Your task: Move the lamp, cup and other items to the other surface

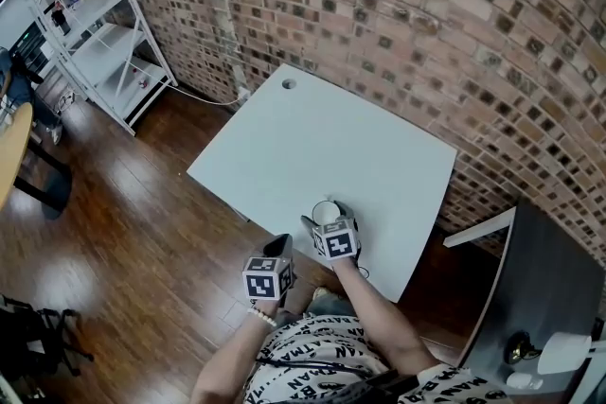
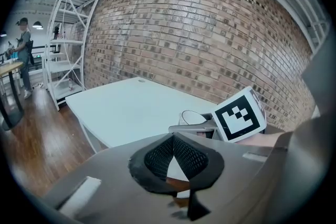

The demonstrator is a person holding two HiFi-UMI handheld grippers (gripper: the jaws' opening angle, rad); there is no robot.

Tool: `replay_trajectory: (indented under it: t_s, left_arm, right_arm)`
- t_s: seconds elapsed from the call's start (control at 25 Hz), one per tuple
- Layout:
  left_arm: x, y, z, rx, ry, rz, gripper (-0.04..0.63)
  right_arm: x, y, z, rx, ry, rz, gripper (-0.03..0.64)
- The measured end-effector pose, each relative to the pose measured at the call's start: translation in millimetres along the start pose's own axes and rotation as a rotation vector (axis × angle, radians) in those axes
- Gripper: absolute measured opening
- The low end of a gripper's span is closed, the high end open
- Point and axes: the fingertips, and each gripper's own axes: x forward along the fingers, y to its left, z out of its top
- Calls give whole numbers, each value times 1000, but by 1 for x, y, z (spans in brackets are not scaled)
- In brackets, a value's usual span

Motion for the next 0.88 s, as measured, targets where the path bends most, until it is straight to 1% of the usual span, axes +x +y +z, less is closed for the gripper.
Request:
replay_trajectory:
  t_s: [0.24, 0.36, 0.52, 0.68, 0.88]
  left_arm:
    - [-1, -14, 10, 37, 9, -44, 3]
    - [2, -31, 10, 65, 28, -92, 3]
    - [4, -61, 6, 104, 43, -164, 3]
    - [0, -100, -3, 161, 65, -251, 3]
    - [-7, -159, -29, 230, 96, -368, 3]
  right_arm:
    - [-28, -13, 9, 42, -33, -45, 434]
    - [-54, -24, 16, 81, -62, -84, 434]
    - [-93, -41, 14, 116, -97, -149, 434]
    - [-142, -55, -2, 177, -120, -229, 434]
    - [-205, -73, -41, 251, -137, -329, 434]
